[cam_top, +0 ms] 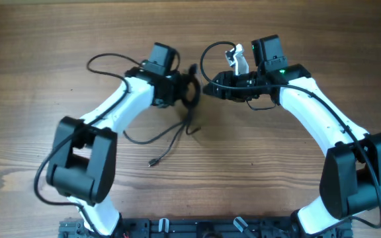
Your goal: Untangle cables
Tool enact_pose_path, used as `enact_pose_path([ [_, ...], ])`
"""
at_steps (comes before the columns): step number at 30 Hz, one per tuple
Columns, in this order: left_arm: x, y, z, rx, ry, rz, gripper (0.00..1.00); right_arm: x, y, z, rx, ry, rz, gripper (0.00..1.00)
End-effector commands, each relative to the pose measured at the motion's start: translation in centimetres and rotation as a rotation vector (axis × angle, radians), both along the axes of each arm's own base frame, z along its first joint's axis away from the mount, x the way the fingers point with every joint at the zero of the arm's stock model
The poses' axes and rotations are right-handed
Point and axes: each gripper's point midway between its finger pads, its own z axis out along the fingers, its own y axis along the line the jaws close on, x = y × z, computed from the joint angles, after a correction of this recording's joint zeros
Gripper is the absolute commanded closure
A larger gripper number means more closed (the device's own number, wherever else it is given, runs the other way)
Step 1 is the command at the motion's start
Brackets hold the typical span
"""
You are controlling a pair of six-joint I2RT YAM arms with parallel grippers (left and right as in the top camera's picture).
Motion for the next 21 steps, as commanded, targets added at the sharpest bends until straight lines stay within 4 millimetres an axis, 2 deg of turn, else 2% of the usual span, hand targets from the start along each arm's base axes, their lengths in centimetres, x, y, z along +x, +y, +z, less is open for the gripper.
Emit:
enact_pose_path([
  [1,1.1,2.4,3.5,-0.075,-0.001,0.252,0.96,-0.7,1.2,1.8,0.049,-0.019,0.029,0.46],
  [4,0.4,2.2,4.0,-0.168,0.097,0.422,0.96,-0.5,2.2,1.3,0.003,-0.010,-0.014,0.46],
  [9,-1.0,-0.2,4.7,-0.332,0.253,0.485,0.96,0.6,4.1,1.6,-0.028,-0.080,-0.065,0.48],
  [14,-1.7,-1.4,5.3,-0.414,0.332,0.501,0.96,1.2,3.7,1.3,-0.063,-0.090,-0.112,0.53],
  [21,-2.4,-4.1,7.4,-0.568,0.396,0.383,0.96,2.4,2.7,0.3,-0.132,-0.121,-0.170,0.62],
])
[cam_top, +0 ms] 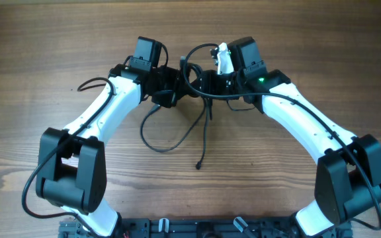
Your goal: Untangle cables
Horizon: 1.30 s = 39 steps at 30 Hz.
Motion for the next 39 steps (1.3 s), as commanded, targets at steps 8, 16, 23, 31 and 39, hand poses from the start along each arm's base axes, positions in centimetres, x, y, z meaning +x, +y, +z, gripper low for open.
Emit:
enact_pose_path([
  [8,0.0,-2.3,5.1,-0.226,-0.203,-0.247,0.96,1.6,-3.8,-3.2,-0.151,0.064,-0.184,0.96],
  [16,2.4,-0.6,10.8,-0.425,-0.529,-0.398,0.96,0.5,-6.4,-5.4,-0.207,0.122,-0.186,0.96],
  [23,3.1,2.0,16.4,-0.593,-0.760,-0.496,0.96,-0.9,-7.5,-7.6,-0.230,0.172,-0.198,0.96],
  [31,5.4,11.9,19.4,-0.521,-0.995,-0.429,0.96,0.1,-10.6,-7.8,-0.224,0.202,-0.274,0.96],
  [39,7.3,17.8,23.4,-0.419,-1.093,-0.223,0.96,-0.3,-11.3,-8.6,-0.240,0.238,-0.283,0.96],
])
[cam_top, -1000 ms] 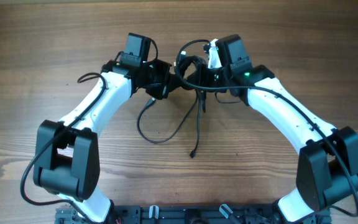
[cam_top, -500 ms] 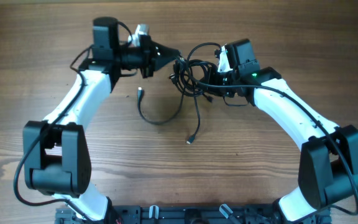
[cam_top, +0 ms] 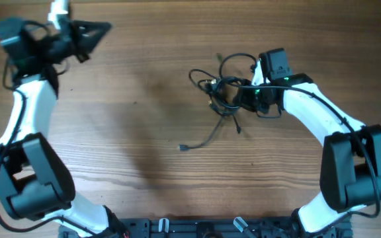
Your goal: Untangle cables
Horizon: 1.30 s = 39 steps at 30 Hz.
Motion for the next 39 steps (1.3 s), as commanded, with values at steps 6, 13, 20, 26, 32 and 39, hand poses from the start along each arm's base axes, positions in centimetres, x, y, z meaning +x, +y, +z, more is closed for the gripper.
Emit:
enact_pose_path([
  [6,-2.2,-6.2,3.9,0.027,-0.121,-0.143,0.96,0.1,1.1,0.3,0.022,-0.018,0.043,0.96],
  [13,-1.5,-9.5,-11.7,0.429,0.366,0.140,0.89,-0.2,1.7,0.6,0.057,-0.013,0.066,0.96],
  [20,-5.0,-16.2,-15.3,0.643,0.467,0.121,0.20,-0.5,1.6,0.5,0.052,-0.001,0.070,0.96],
  [26,-7.9,-21.6,-18.6,0.651,0.681,0.168,0.37,-0.6,1.6,0.4,0.048,-0.003,0.082,0.95],
  [32,-8.6,-23.8,-22.6,0.628,0.830,0.186,0.46,-0.7,1.6,0.4,0.047,0.000,0.082,0.96],
  [39,-8.1,-26.3,-23.4,0.585,0.813,0.182,0.50,-0.7,1.6,0.4,0.047,0.001,0.082,0.96],
])
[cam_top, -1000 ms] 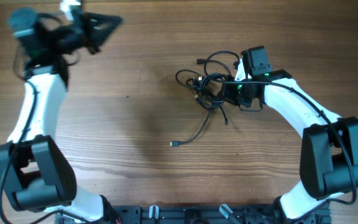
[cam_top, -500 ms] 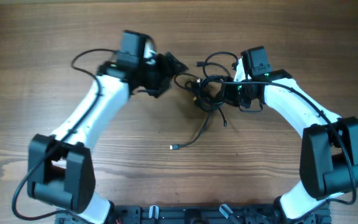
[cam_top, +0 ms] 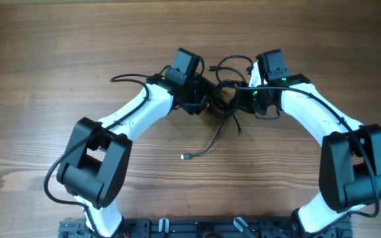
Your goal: Untangle cables
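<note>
A tangle of thin black cables [cam_top: 225, 84] lies at the middle back of the wooden table [cam_top: 51, 152], with a loop [cam_top: 230, 61] sticking out behind. One loose strand [cam_top: 211, 140] runs forward and left to a small plug [cam_top: 184, 157]. My right gripper [cam_top: 237, 96] is at the right side of the tangle and appears shut on it. My left gripper [cam_top: 210, 102] has its tips in the tangle's left side; the cables and its own body hide how the jaws stand.
A black rail [cam_top: 197, 228] with the arm bases runs along the front edge. Both arms arch inward over the table's middle. The left arm's own wiring [cam_top: 127, 78] loops out behind its forearm.
My left arm was raised at the far back left corner, away from the cables; its gripper is now at the tangle's left side. The right gripper and the tangle have barely shifted.
Both grippers were at the tangle at mid-table, with a strand trailing forward. Then they stood closer together with the strand hanging longer. Then the left arm was off at the back left while the right kept the tangle. Now the left is back at it.
</note>
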Tool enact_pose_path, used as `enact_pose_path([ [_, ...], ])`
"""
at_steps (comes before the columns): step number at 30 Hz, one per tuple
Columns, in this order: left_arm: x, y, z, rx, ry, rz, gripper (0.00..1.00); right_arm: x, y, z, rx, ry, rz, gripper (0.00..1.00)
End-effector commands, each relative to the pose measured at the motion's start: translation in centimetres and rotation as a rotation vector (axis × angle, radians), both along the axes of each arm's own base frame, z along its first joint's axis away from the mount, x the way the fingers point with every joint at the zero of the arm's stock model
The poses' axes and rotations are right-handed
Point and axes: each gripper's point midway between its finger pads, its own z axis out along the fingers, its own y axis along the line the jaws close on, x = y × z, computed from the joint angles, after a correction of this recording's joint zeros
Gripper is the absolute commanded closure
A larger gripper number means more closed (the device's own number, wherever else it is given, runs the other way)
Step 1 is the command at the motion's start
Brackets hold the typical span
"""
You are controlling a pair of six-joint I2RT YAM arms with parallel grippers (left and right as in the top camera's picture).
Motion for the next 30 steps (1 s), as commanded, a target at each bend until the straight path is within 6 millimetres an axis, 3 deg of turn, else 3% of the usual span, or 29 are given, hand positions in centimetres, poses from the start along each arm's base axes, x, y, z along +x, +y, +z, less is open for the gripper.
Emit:
enact_pose_path([
  [1,0.2,-1.3,-0.8,-0.014,0.016,0.041,0.50,0.0,0.6,0.3,0.023,-0.005,0.028,0.96],
  [6,-0.1,-1.4,-2.9,0.008,0.061,0.063,0.62,-0.1,0.5,0.2,0.020,0.002,0.028,0.96],
  [11,0.8,-0.5,-3.0,0.024,0.044,0.094,0.94,-0.1,0.5,0.2,0.017,0.003,0.027,0.96],
  [15,2.3,0.0,-2.3,0.009,-0.018,0.076,0.96,-0.1,0.2,0.0,-0.001,0.010,0.010,0.96],
  [17,3.5,0.2,0.1,-0.057,-0.103,0.005,0.96,-0.1,-0.3,-0.4,-0.028,0.022,-0.017,0.96],
  [19,4.6,2.0,3.3,-0.100,-0.187,-0.036,0.96,-0.2,-0.4,-0.7,-0.033,0.027,-0.018,0.96],
  [22,5.4,6.2,8.7,-0.163,-0.282,-0.045,0.96,0.0,-0.6,-0.7,-0.041,0.023,-0.025,0.96],
  [24,5.1,10.7,14.5,-0.267,-0.373,-0.047,0.96,0.3,-0.7,-0.7,-0.042,0.019,-0.044,0.96],
  [30,3.6,17.2,21.4,-0.417,-0.492,-0.022,0.96,0.6,-0.9,-0.7,-0.053,0.003,-0.047,0.96],
])
